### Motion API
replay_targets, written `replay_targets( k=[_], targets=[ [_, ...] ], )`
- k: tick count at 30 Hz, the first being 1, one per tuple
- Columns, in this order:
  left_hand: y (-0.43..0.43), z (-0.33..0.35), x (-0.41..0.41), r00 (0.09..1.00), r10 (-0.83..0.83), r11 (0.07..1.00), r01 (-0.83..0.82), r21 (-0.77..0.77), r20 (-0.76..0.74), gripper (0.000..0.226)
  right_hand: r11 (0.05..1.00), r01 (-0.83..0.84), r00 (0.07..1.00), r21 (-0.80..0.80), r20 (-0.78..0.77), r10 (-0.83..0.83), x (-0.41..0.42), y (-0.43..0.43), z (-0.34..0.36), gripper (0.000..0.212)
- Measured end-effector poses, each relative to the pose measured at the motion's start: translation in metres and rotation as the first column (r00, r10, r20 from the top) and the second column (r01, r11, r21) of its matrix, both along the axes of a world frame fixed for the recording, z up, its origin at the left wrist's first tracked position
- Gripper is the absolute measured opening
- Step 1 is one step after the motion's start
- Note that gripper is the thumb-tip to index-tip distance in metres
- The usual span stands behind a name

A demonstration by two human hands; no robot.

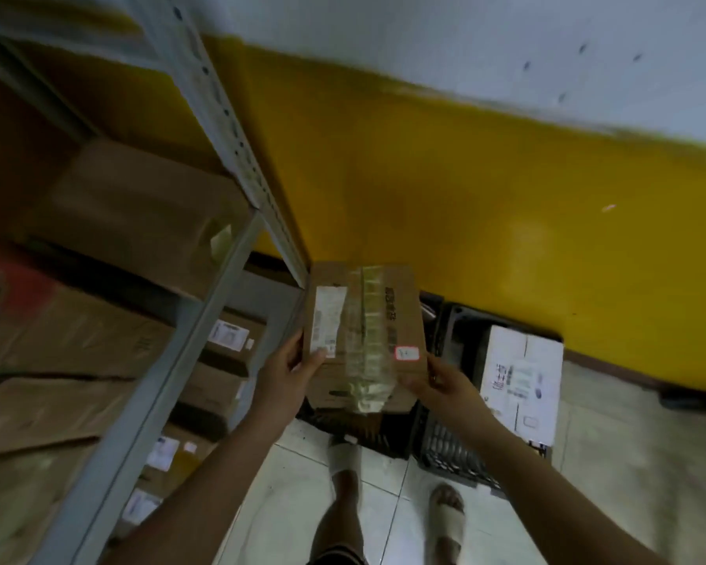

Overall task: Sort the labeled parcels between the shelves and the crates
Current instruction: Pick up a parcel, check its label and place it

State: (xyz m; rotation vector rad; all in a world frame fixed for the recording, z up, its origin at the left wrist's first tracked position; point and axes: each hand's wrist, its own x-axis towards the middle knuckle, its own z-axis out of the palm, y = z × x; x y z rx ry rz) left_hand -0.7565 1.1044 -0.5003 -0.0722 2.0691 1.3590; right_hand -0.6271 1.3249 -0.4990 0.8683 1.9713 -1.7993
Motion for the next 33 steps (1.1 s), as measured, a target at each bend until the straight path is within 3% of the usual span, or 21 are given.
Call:
replay_targets(
  k=[4,8,11,13,18,23,28,33],
  targets=[
    [-0.005,-0.104,-0.014,0.989,-0.077,0.996,0.082,-0.032,0.128,0.046,0.999,0.03,0.989,0.02,0.144,-0.033,-0.006,-0.013,-0.082,0.032],
    [-0.002,-0.198,-0.024,0.967,-0.156,0.984,0.17,-0.055,0.201,0.042,0.994,-0.071,0.971,0.079,0.235,0.05,-0.012,-0.02,-0.17,0.032],
    [0.003,-0.259,-0.042,0.941,-0.24,0.963,0.261,-0.059,0.239,0.054,0.987,-0.109,0.955,0.117,0.287,0.071,-0.015,-0.019,-0.238,0.037],
    [0.005,-0.292,-0.053,0.924,-0.259,0.958,0.284,-0.049,0.281,0.061,0.989,-0.088,0.959,0.119,0.277,0.052,-0.023,-0.015,-0.276,0.036],
    [0.023,-0.368,-0.088,0.952,-0.244,0.955,0.269,-0.122,0.182,0.073,0.989,0.113,0.963,0.097,0.236,-0.133,-0.067,-0.003,-0.352,0.043],
    [0.058,-0.393,-0.114,0.963,-0.259,0.952,0.267,-0.149,0.072,0.065,0.972,0.115,0.963,0.205,0.216,-0.16,-0.098,0.008,-0.389,0.048],
    [0.062,-0.389,-0.118,0.974,-0.219,0.961,0.227,-0.156,0.063,0.054,0.999,0.011,0.962,0.051,0.273,-0.024,-0.103,0.019,-0.383,0.06],
    [0.046,-0.358,-0.108,0.987,-0.126,0.969,0.143,-0.201,0.097,0.054,0.998,-0.019,0.903,0.063,0.43,-0.01,-0.098,0.024,-0.352,0.038]
  ],
)
